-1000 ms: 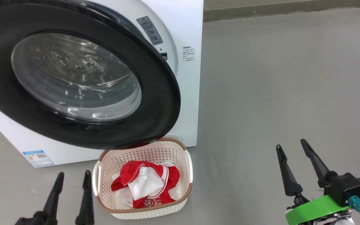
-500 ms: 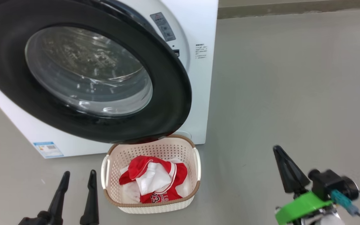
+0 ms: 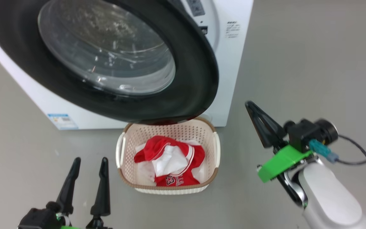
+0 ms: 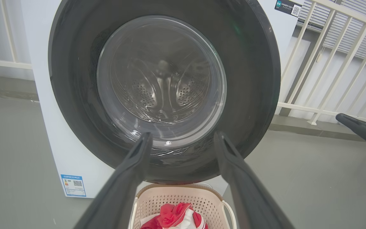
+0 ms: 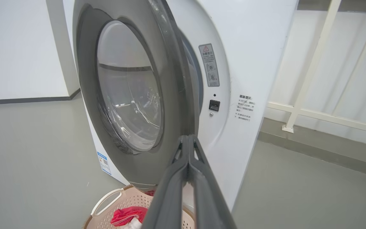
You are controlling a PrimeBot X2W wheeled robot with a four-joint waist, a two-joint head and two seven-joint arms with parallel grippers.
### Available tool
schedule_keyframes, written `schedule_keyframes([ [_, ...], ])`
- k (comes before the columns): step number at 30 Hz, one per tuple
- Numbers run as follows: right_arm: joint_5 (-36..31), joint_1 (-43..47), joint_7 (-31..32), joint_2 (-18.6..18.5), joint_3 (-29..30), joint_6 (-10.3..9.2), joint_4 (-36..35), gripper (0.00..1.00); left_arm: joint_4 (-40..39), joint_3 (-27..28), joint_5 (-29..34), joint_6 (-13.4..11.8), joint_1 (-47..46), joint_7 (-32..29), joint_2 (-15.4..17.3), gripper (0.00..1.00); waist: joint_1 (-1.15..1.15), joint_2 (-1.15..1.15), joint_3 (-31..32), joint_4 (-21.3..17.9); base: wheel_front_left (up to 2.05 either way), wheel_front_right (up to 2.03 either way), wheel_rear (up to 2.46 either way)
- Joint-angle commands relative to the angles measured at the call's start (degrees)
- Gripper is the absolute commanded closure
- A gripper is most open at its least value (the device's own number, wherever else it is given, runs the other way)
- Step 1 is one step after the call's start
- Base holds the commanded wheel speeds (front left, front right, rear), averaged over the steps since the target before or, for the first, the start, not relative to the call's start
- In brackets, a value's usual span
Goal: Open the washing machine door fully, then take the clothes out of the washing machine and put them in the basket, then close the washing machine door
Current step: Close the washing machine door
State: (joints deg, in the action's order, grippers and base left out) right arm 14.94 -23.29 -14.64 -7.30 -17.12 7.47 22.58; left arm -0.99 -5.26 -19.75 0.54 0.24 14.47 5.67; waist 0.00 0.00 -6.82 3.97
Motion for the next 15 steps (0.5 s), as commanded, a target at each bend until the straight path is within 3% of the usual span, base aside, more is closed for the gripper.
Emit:
schedule_keyframes([
  [1, 1.1, -3.1, -0.4, -0.5, -2.3, 0.02, -0.7, 1.00, -1.7, 1.5, 0.5, 0.3, -2.5, 0.5, 0.1, 0.00, 0.00, 0.00, -3.0, 2.7, 0.00, 0.00, 0.00],
  [15, 5.9, -18.9, -0.4, -4.9, -11.1, 0.02, 4.5, 1.00, -0.8, -0.1, 1.1, 1.1, -6.4, 0.5, -1.8, 0.00, 0.00, 0.00, -10.4, 10.2, 0.00, 0.00, 0.00],
])
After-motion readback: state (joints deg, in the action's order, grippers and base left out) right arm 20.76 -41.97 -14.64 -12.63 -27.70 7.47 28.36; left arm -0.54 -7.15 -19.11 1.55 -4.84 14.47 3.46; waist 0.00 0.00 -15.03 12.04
